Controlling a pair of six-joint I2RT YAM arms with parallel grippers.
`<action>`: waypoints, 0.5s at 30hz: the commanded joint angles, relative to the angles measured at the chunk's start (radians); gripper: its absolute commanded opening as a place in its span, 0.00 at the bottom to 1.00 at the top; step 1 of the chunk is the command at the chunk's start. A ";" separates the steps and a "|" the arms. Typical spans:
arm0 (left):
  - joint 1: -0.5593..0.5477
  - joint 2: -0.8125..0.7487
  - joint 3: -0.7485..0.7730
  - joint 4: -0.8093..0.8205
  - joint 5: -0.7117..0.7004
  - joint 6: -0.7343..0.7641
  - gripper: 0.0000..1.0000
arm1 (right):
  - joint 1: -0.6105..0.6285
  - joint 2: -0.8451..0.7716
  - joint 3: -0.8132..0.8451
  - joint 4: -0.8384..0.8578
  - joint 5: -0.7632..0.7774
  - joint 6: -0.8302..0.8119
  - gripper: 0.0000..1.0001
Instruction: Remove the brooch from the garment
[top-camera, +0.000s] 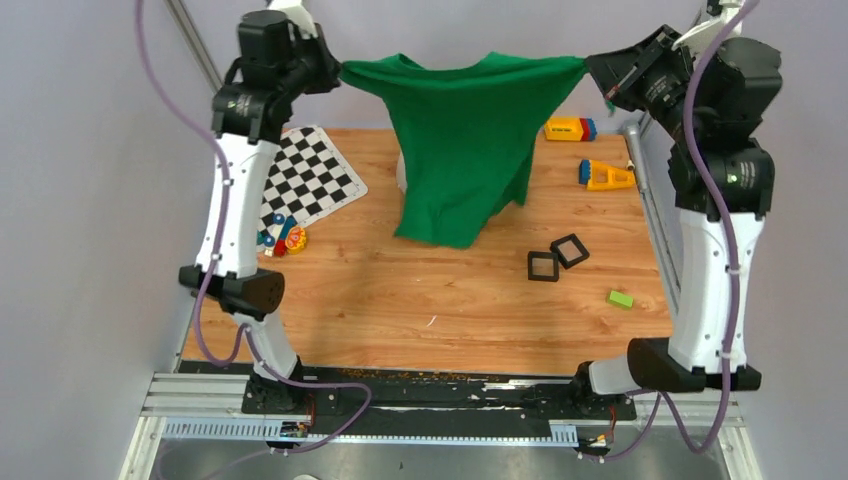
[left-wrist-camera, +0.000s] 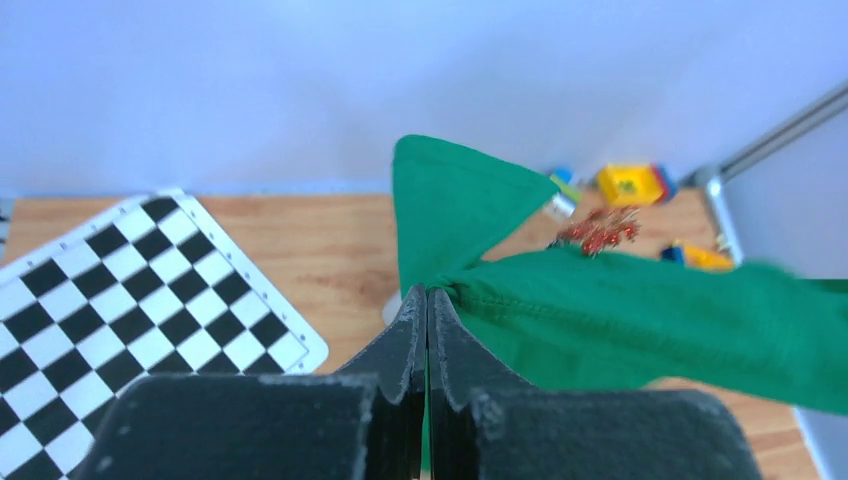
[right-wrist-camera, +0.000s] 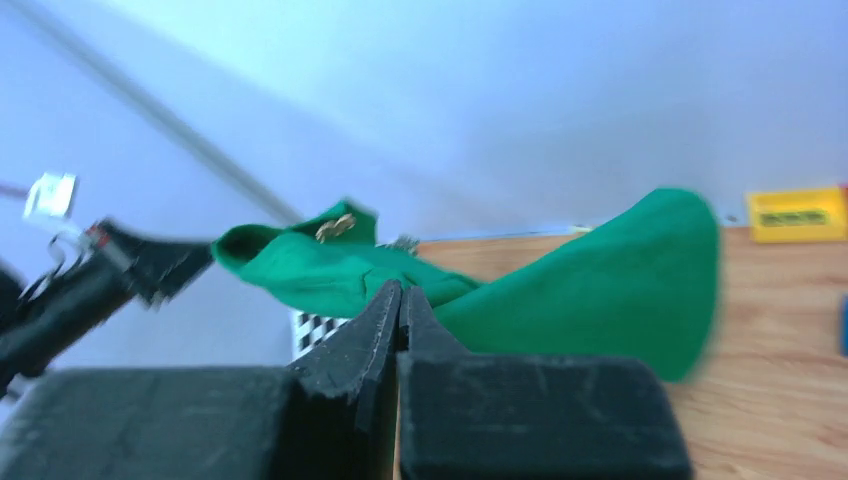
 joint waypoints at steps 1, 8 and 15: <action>0.029 -0.163 -0.135 0.179 0.072 -0.054 0.00 | 0.030 -0.074 -0.101 -0.014 -0.246 -0.011 0.00; 0.040 -0.369 -0.702 0.415 0.032 -0.012 0.00 | 0.336 -0.519 -0.893 0.229 -0.245 -0.002 0.00; 0.067 -0.581 -1.239 0.507 -0.058 -0.090 0.00 | 0.773 -0.671 -1.434 0.354 -0.105 0.182 0.00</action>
